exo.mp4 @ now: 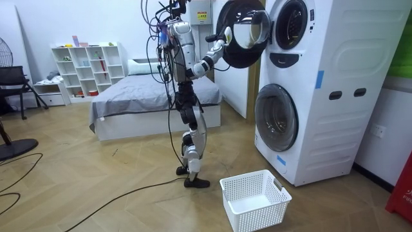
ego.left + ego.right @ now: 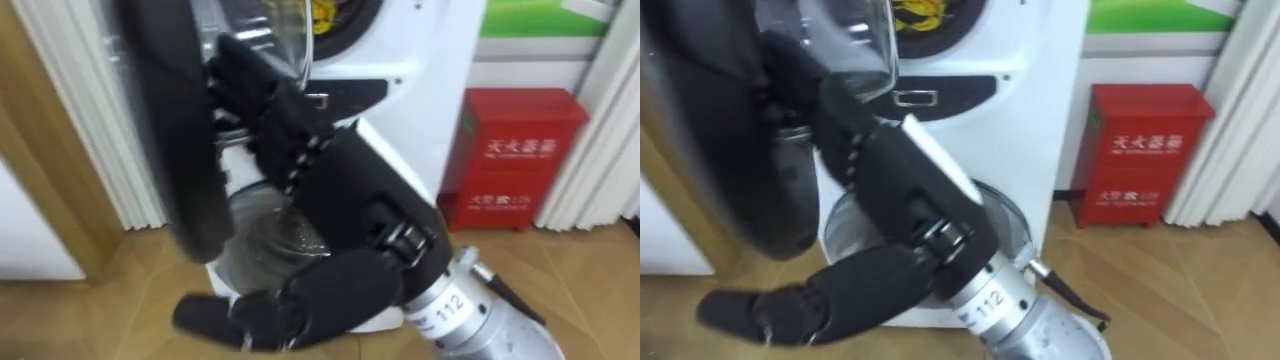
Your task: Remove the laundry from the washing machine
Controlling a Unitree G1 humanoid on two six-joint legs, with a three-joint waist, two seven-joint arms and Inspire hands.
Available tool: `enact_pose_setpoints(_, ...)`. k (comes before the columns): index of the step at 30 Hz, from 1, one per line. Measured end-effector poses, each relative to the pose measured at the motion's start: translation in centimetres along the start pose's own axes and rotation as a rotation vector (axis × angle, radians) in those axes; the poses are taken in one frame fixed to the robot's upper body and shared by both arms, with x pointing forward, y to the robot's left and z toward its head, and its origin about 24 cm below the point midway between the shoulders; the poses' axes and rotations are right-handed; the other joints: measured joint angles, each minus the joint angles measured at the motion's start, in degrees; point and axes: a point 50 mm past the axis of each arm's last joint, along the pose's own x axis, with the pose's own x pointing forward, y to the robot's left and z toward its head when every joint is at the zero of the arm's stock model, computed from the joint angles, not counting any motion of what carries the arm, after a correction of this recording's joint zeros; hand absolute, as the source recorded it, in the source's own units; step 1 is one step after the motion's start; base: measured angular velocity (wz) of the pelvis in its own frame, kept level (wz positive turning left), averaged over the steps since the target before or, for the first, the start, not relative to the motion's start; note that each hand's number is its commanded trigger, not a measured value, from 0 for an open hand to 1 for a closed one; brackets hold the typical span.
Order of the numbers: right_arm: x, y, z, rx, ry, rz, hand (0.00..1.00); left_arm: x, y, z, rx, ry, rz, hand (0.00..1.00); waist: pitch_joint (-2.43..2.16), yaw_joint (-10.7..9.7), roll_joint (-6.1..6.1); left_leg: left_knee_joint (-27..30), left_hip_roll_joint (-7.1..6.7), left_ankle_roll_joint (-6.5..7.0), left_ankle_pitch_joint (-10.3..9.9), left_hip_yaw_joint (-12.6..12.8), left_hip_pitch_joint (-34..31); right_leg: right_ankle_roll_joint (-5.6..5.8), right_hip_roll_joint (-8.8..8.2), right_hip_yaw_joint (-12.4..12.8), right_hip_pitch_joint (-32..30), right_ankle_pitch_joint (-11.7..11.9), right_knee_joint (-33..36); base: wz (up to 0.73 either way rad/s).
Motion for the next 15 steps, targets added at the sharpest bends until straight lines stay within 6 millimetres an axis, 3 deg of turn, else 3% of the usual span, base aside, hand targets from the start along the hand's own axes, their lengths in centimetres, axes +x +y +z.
enact_pose_setpoints(7,-0.2,0.9,-2.1,0.053,0.085,0.092,0.0,0.1,0.4,0.0,0.004,-0.006,0.008,0.0,0.44,0.37,-2.13,-0.39,-0.49,0.41,0.1,-0.36,-0.23,0.03,-0.43,-0.03,-0.05,-0.04,-0.16,0.04)
enact_pose_setpoints(15,-0.2,1.5,-2.3,0.063,0.089,0.163,0.0,0.1,0.5,0.2,0.003,-0.017,0.01,0.0,0.38,1.13,-2.28,-1.51,-0.76,0.43,0.08,-0.36,0.31,0.22,-0.75,-0.65,0.52,0.3,-0.91,0.0)
